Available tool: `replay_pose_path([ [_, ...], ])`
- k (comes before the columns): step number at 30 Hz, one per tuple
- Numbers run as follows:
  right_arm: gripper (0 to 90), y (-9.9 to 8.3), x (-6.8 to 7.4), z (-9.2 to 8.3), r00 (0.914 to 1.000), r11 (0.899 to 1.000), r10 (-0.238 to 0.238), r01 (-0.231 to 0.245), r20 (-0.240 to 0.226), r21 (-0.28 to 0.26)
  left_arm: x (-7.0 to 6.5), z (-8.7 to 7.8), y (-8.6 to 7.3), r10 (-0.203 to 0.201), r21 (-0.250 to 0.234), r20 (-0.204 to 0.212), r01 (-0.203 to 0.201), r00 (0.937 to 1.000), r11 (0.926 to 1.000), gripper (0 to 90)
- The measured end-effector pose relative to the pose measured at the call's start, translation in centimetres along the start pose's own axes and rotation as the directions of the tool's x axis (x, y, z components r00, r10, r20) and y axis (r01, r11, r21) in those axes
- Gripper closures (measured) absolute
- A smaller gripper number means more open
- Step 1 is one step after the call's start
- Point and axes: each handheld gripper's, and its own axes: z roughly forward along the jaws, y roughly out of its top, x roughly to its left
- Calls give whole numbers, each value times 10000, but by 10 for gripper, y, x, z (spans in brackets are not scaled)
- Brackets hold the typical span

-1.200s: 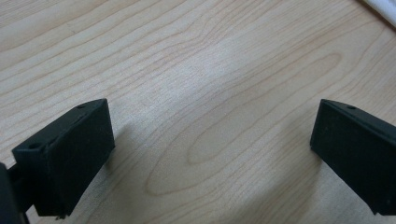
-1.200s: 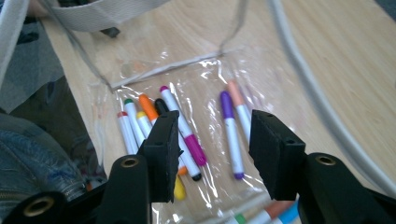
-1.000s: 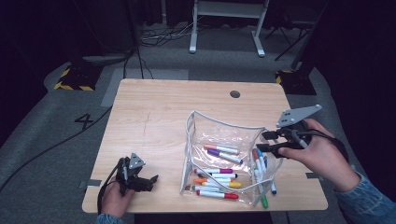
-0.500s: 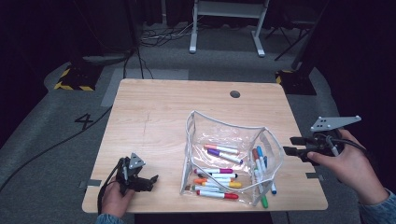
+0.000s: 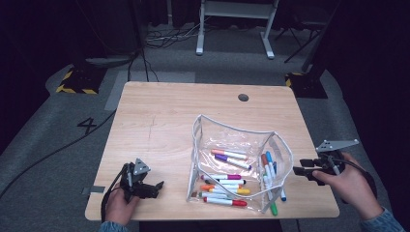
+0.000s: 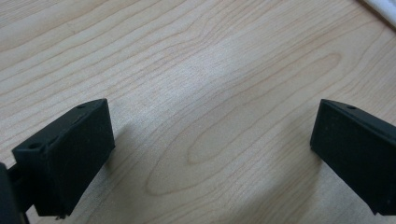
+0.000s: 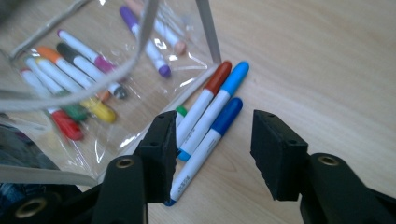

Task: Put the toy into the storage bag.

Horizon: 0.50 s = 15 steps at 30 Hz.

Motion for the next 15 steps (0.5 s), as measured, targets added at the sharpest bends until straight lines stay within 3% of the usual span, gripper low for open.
replay_pose_path([
  [15,520,-29,-10,60,9991,9945,402,-391,-100,972,0,0,0,1,0,-2,-1,10000,10000,0],
])
